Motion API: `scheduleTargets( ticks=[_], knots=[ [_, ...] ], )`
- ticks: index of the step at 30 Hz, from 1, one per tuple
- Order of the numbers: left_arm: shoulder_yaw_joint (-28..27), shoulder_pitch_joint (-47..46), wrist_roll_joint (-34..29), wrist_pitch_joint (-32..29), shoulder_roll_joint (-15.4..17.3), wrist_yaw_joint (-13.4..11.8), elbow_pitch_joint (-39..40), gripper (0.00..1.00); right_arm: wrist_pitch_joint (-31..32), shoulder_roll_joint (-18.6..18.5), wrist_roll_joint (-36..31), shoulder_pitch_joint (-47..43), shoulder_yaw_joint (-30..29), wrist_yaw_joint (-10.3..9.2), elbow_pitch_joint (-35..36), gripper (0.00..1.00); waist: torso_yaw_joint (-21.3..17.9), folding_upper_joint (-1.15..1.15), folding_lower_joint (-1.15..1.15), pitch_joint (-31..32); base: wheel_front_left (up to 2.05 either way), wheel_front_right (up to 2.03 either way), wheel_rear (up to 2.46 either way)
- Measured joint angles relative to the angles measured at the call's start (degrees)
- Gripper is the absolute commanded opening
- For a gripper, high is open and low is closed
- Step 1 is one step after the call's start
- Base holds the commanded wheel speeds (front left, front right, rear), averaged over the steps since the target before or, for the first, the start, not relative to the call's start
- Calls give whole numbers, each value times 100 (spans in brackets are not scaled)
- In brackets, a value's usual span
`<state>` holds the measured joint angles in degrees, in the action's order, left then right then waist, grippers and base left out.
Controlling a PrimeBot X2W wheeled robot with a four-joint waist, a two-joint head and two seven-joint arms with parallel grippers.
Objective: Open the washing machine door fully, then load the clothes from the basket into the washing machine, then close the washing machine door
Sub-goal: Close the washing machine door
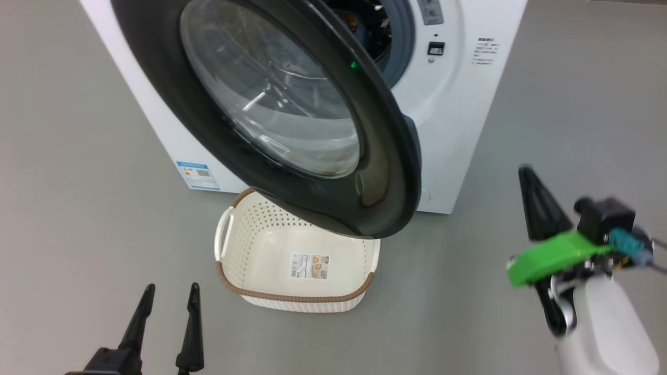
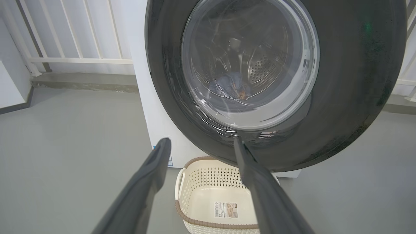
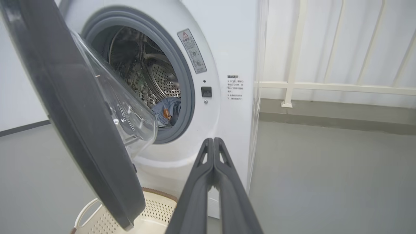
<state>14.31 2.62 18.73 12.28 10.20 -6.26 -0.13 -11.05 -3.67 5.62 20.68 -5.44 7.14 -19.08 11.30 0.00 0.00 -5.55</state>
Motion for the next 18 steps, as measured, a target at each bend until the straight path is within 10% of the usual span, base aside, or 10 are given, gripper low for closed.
scheduleTargets(
  ticks=[18],
  knots=[
    [-22, -110, 7, 102, 13, 2, -60, 100, 616, -26, 222, 1449, 1731, 0, 2310, 0, 82, 0, 0, -23, 0, 0, 0]
  ],
)
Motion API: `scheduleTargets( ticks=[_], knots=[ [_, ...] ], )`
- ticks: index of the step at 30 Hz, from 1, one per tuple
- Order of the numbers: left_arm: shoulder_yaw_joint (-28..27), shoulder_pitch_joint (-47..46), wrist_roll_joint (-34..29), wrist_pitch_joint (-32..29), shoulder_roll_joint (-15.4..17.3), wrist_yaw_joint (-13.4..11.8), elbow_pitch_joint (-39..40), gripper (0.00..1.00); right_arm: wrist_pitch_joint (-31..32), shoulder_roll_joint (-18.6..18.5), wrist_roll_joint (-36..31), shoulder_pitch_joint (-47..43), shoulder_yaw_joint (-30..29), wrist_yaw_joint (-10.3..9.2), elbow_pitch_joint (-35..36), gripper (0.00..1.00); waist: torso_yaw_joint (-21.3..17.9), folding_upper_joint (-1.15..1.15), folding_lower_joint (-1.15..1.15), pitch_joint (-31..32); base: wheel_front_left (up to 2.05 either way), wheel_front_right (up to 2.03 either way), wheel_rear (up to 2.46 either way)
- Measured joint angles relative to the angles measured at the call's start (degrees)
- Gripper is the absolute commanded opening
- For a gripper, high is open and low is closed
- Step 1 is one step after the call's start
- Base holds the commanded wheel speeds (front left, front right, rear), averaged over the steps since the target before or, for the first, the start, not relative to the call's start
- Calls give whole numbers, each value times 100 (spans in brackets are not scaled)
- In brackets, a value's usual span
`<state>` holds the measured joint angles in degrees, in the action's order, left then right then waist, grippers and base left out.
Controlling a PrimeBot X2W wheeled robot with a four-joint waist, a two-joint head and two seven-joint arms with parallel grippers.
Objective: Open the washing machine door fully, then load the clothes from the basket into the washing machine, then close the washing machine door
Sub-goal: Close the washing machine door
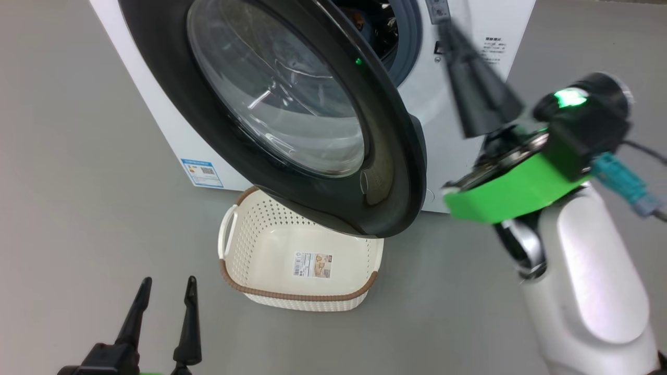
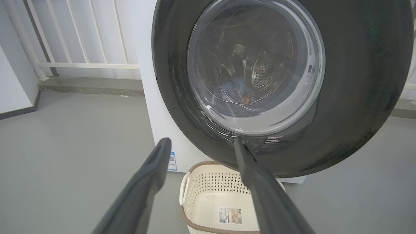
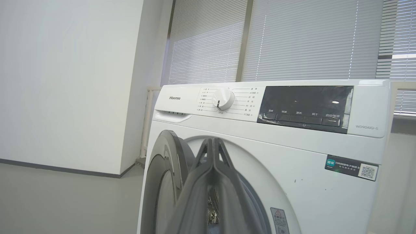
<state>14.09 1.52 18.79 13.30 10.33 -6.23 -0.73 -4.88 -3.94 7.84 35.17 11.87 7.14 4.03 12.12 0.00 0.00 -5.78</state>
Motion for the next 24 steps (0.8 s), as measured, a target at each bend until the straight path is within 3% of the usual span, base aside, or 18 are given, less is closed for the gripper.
scheduleTargets(
  ticks=[6, 13, 24],
  knots=[
    [2, -102, 1, 27, -4, 0, -30, 100, 522, 2, 352, -269, 731, 0, 46, 0, 40, 0, 0, -52, 0, 0, 0],
    [10, -204, 1, 49, -21, 0, -101, 100, 655, -1, 598, -397, 1180, 0, -693, 0, 70, 0, 0, -119, 0, 0, 0],
    [16, -231, 1, 90, -78, 1, -181, 100, 322, -14, 646, 65, 1101, 0, -1818, 0, 83, 0, 0, -134, 0, 0, 0]
  ],
)
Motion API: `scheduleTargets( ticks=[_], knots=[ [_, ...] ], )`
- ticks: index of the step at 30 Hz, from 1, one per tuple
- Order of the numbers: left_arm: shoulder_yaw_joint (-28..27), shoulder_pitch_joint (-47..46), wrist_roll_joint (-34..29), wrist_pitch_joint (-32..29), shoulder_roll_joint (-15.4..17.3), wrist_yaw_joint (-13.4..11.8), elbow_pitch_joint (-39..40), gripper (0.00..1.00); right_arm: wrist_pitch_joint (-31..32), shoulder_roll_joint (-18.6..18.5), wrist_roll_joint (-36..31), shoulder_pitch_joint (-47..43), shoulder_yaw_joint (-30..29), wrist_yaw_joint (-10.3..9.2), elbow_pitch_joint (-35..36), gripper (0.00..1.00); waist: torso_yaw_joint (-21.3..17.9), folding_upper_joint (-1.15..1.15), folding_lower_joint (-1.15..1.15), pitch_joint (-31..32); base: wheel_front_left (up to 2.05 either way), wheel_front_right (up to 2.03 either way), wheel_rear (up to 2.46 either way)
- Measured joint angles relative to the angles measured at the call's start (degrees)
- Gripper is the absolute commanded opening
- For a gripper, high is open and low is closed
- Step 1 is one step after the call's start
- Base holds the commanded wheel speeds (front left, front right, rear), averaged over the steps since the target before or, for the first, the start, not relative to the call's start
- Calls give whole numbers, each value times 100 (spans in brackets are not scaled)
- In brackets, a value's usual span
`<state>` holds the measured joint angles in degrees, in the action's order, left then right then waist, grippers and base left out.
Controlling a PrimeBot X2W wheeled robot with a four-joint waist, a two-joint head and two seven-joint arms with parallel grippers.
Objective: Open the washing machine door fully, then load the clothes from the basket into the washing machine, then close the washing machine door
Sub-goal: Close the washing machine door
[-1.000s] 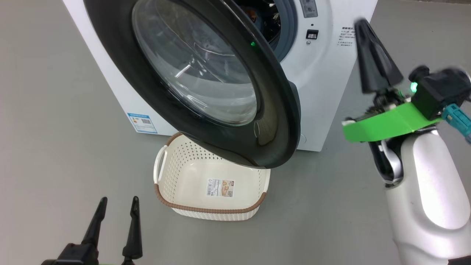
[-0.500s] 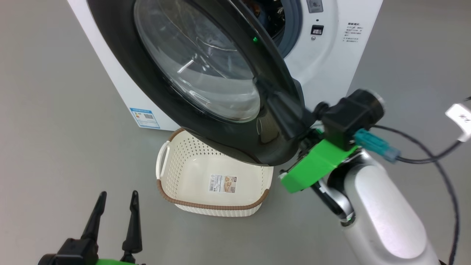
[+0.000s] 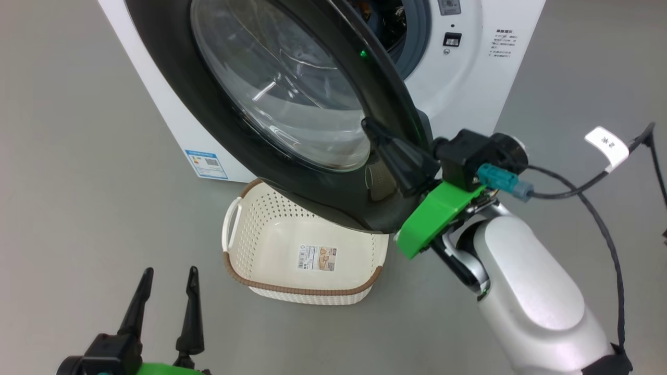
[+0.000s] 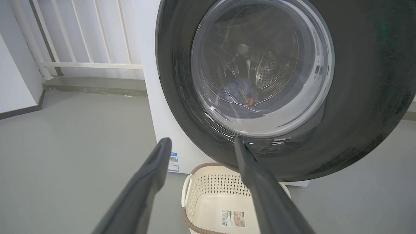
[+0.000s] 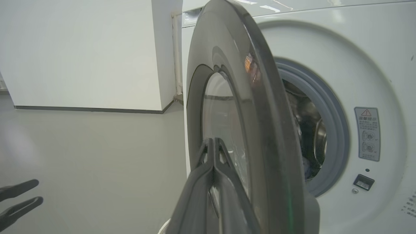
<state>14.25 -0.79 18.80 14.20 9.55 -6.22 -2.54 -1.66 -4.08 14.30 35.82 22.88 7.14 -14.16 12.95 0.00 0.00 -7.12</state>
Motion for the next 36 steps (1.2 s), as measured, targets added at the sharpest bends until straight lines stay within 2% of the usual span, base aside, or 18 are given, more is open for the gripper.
scheduleTargets(
  ticks=[23, 33, 36],
  knots=[
    [12, -65, -1, 10, -21, 43, -24, 100, -298, -98, 66, 570, -141, 29, -1039, 0, -5, 0, 0, -55, 0, 0, 0],
    [-5, -340, -30, 33, -104, 52, 37, 100, -377, -267, 47, 1410, -201, 29, -1624, 0, 41, 0, 0, -407, 0, 0, 0],
    [-35, -477, -116, 33, -211, 105, 66, 100, -460, -309, 35, 1841, -409, 30, -1945, 0, 78, 0, 0, -609, 0, 0, 0]
  ],
)
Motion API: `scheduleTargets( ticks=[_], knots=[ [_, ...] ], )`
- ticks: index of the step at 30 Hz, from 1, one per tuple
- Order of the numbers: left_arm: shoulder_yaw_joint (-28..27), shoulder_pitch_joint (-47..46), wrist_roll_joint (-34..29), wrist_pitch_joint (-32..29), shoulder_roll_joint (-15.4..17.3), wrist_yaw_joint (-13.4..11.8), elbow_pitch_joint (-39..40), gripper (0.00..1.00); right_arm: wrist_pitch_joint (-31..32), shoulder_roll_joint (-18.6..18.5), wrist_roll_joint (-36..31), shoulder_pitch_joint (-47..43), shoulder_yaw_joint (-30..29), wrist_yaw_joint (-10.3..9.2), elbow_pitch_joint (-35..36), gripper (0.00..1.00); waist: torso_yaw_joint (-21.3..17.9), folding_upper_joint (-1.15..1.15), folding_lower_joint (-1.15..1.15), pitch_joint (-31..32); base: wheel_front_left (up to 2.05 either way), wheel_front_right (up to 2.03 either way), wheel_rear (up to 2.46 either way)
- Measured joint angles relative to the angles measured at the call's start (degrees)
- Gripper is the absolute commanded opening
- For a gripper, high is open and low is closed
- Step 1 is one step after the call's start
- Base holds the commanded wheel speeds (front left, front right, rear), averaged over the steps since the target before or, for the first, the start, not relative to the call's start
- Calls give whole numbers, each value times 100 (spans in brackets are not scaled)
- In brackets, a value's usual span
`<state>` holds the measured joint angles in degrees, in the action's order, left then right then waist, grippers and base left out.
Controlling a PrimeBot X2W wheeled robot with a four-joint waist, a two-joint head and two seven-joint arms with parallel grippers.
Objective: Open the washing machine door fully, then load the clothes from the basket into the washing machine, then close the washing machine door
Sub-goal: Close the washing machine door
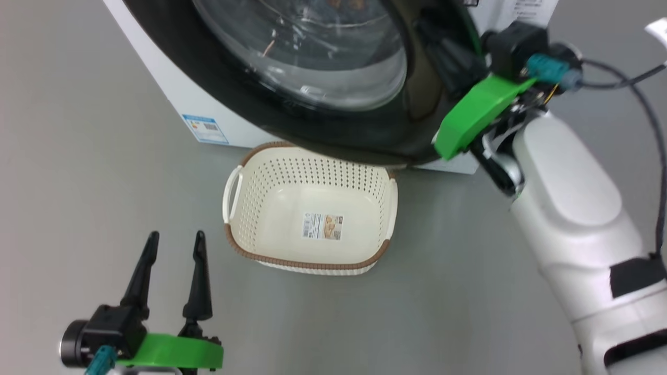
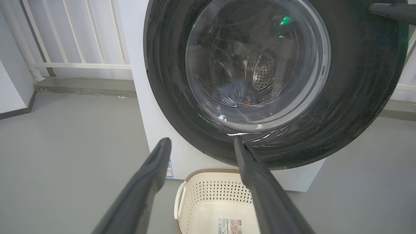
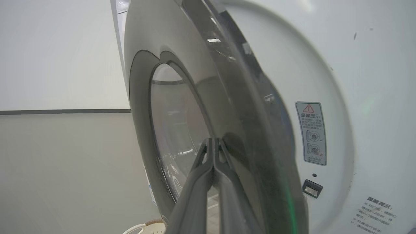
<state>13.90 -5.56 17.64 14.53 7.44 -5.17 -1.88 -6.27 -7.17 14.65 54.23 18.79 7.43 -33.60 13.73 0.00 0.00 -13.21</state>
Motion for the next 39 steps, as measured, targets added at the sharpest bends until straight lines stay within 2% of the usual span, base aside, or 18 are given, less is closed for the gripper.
scheduleTargets(
  ticks=[10, 23, 32, 39],
  knots=[
    [-131, -359, -103, 1, -234, 198, 20, 100, -318, -83, -93, 1038, -455, 0, -916, 0, 162, 0, 0, -503, 0, 0, 0],
    [-266, -542, -244, 1, -443, 400, -24, 100, -697, -179, -316, 1817, -822, 1, -1862, 0, 322, 0, 0, -791, 0, 0, 0],
    [-348, -568, -348, 1, -495, 490, -79, 100, -797, -164, -360, 1895, -866, 7, -2079, 0, 298, 0, 0, -758, 0, 0, 0],
    [-398, -566, -397, 1, -531, 494, -159, 100, -806, -131, -187, 1625, -586, 3, -1881, 0, 234, 0, 0, -627, 0, 0, 0]
  ],
)
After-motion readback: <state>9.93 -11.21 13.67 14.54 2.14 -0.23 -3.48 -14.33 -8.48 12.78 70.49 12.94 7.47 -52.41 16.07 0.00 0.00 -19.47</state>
